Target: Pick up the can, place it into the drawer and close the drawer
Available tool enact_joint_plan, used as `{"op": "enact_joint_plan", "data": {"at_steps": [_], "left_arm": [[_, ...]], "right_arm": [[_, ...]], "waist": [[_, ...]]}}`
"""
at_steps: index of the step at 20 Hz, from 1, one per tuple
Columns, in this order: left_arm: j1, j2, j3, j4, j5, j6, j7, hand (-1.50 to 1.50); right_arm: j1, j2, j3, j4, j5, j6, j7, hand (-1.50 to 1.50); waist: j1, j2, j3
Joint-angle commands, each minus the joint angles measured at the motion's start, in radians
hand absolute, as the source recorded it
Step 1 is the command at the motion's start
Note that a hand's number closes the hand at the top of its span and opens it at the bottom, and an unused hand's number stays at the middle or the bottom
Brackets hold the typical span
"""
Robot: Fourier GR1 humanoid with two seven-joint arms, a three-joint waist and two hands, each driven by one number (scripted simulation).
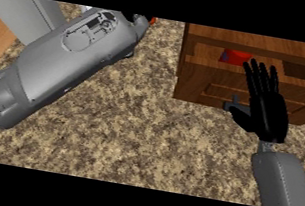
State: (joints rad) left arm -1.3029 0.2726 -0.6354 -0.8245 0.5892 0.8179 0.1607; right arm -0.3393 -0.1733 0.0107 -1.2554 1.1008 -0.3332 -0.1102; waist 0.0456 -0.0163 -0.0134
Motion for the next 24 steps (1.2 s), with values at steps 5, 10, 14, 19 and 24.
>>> {"op": "enact_joint_plan", "data": {"at_steps": [5, 10, 14, 19, 24], "left_arm": [[0.093, 0.12, 0.01, -0.166, -0.031, -0.03, 0.066, -1.5], [0.209, 0.159, 0.011, -0.269, -0.044, -0.033, 0.081, -1.5], [0.249, 0.194, 0.012, -0.313, -0.072, -0.032, 0.086, -1.5], [0.286, 0.208, 0.013, -0.384, -0.079, -0.03, 0.119, -1.5], [0.338, 0.247, 0.031, -0.437, -0.077, -0.05, 0.134, -1.5]], "right_arm": [[-0.172, 0.013, -0.064, 0.382, 0.055, -0.185, -0.051, -1.5], [-0.299, 0.035, -0.117, 0.529, 0.062, -0.309, -0.04, -1.5], [-0.408, 0.028, -0.15, 0.659, 0.08, -0.367, -0.025, -1.5], [-0.529, -0.008, -0.187, 0.774, 0.077, -0.39, -0.017, -1.5], [-0.631, -0.032, -0.193, 0.828, 0.094, -0.38, 0.016, -1.5]], "waist": [[0.008, 0.021, 0.015], [0.014, 0.025, 0.015], [0.015, 0.029, 0.015], [0.031, 0.035, 0.015], [0.037, 0.034, 0.015]]}}
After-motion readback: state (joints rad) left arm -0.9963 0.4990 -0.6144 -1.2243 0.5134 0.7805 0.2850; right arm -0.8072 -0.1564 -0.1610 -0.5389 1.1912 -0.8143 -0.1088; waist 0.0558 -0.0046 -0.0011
